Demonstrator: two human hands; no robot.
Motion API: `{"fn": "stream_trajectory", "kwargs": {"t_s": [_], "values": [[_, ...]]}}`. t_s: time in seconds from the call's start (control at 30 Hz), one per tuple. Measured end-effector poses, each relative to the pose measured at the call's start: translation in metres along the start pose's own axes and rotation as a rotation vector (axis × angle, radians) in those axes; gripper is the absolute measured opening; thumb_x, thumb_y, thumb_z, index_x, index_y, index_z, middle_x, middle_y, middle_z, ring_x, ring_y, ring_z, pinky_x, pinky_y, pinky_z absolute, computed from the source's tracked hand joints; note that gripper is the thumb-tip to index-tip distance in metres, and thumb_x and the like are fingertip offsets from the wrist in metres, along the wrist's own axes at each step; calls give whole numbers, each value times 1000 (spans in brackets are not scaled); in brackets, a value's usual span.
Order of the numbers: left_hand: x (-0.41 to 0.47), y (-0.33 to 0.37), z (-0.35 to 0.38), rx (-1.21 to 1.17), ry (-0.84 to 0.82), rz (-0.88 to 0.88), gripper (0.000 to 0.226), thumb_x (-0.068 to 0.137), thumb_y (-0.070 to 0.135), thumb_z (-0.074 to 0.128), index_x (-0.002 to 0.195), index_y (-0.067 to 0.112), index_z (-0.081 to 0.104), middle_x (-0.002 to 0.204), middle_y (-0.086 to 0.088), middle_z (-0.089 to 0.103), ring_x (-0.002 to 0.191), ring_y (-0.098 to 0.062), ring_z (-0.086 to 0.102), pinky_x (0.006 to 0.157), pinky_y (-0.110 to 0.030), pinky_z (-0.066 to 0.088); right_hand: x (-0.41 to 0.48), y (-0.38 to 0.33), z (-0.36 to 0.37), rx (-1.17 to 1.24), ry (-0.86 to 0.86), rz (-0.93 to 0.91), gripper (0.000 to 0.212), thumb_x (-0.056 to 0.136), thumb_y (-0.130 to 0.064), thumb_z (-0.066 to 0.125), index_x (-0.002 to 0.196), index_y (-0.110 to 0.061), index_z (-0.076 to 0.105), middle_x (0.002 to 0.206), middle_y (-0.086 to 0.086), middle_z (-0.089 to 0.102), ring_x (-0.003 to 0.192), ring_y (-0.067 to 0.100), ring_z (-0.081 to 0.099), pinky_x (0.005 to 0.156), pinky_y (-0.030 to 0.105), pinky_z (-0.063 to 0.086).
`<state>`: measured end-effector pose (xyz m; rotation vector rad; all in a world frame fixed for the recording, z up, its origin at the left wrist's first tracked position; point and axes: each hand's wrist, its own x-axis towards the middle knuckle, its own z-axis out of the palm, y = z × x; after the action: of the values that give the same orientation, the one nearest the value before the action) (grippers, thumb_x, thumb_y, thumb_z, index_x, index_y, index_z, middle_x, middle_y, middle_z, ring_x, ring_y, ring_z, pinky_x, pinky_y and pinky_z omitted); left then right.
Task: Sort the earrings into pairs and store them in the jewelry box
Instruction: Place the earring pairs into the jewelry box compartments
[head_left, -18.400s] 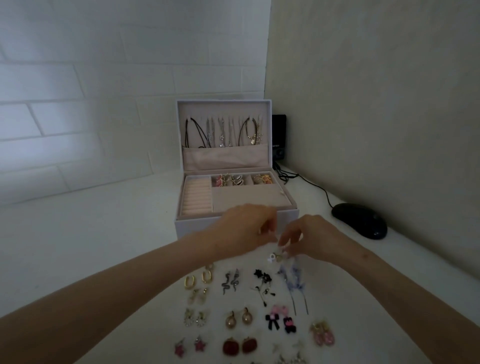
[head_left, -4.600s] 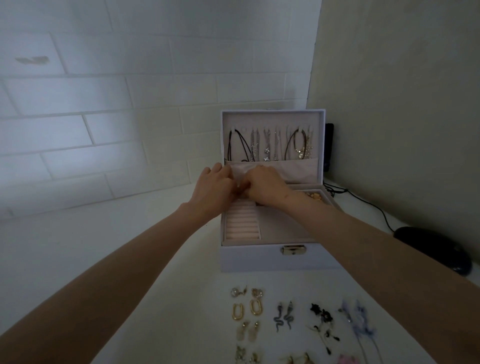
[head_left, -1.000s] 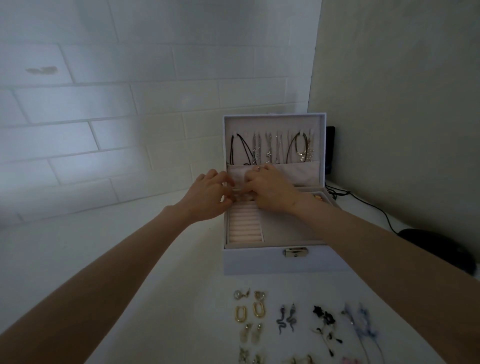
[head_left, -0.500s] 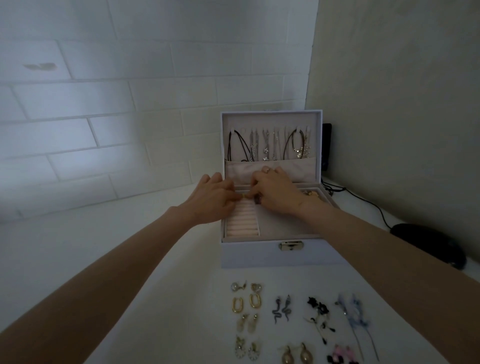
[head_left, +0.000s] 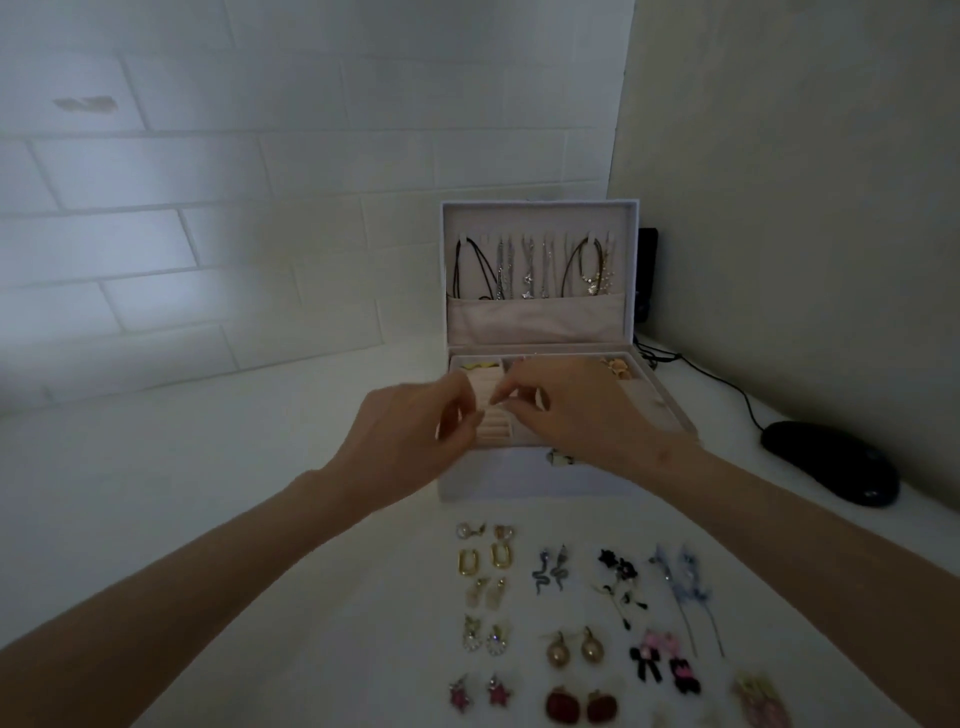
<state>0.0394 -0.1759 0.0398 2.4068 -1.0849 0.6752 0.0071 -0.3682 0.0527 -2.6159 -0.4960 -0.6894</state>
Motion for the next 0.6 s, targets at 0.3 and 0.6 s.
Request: {"fn": "stream_trajectory", "kwargs": {"t_s": [0.3, 0.6], "values": [[-53, 16, 8, 38, -359, 6, 13, 88, 35, 57, 96, 26, 59, 106, 14, 57, 81, -8, 57, 65, -22, 38, -50, -45, 10, -135, -376, -4, 18, 86, -30, 56, 99, -33, 68, 87, -7, 69, 84, 11, 61, 79, 26, 44], [-45, 23, 14, 114, -406, -14, 13, 90, 32, 52, 101, 26, 58, 114, 14, 54, 97, -9, 56, 69, -20, 38, -47, -38, 20, -216, -396, -1, 17, 89, -26, 52, 98, -28, 66, 91, -4, 67, 88, 15, 60, 72, 25, 36]]}}
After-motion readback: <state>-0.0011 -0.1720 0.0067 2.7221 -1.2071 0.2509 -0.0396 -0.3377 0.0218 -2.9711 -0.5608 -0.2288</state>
